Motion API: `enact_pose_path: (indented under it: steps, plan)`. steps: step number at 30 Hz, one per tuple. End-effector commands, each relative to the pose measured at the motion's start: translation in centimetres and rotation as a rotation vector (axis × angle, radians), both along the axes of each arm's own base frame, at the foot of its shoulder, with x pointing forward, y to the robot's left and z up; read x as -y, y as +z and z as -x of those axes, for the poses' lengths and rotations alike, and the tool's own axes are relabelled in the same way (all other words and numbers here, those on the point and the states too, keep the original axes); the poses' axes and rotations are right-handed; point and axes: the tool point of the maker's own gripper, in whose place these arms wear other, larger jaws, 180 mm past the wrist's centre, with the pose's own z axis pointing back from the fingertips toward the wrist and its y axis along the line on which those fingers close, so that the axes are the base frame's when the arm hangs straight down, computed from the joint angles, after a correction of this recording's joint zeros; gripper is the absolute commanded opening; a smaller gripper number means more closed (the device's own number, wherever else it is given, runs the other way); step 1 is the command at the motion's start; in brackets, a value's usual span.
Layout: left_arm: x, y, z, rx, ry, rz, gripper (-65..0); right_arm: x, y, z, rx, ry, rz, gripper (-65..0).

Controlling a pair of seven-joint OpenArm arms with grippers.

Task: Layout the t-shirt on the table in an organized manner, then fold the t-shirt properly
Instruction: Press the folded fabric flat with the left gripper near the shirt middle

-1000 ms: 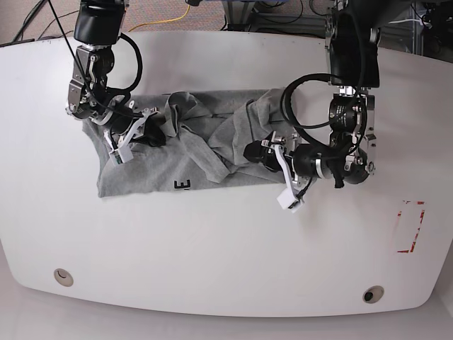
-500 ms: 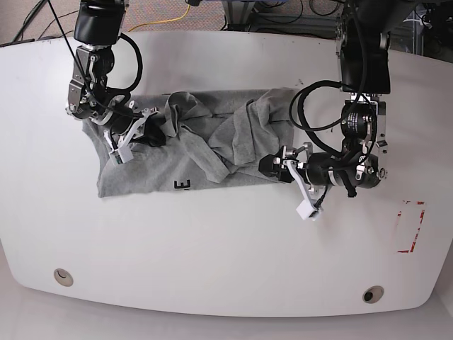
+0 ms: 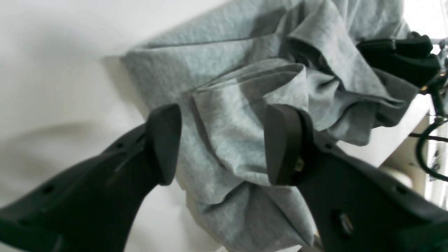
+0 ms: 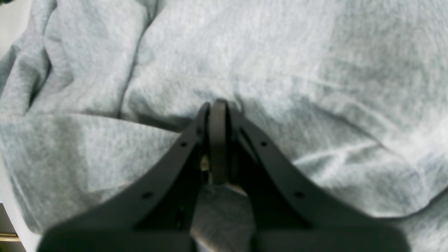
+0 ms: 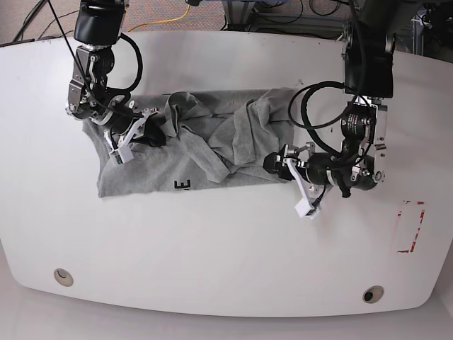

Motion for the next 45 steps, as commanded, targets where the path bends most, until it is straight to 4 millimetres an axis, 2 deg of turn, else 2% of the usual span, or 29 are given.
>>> enact_pose_path:
  steps: [1, 6, 16, 23, 29, 33, 38, 45]
  plan:
    - [0.6, 1.5, -1.2, 0.054, -0.012, 0.013, -29.3, 1.8, -4.2, 4.6, -0.232, 0.074, 0.18, -63.1]
    - [1.0, 1.3, -0.9, 0.049, -0.03, 0.008, -29.3, 1.7, -4.2, 4.6, -0.232, 0.074, 0.179, -63.1]
    - [0.3, 0.6, -1.0, 0.052, -0.025, -0.053, -29.3, 1.8, -4.2, 4.6, -0.232, 0.074, 0.18, -63.1]
    - [0.6, 0.3, -1.0, 0.051, -0.028, -0.074, -29.2, 1.7, -4.2, 4.6, -0.232, 0.074, 0.179, -63.1]
    - [0.4, -1.2, -0.5, -0.004, -0.021, -0.071, -29.2, 1.6, -4.2, 4.6, -0.232, 0.074, 0.177, -63.1]
    - [1.2, -1.6, -0.2, -0.024, -0.024, -0.054, -29.2, 1.6, -4.2, 4.6, -0.232, 0.074, 0.177, -63.1]
    - [1.2, -1.6, -0.1, -0.025, -0.031, -0.055, -29.3, 1.6, -4.2, 4.6, -0.232, 0.074, 0.177, -63.1]
    - [2.0, -1.4, 0.2, 0.015, -0.112, -0.049, -29.7, 1.6, -4.2, 4.6, -0.232, 0.074, 0.177, -63.1]
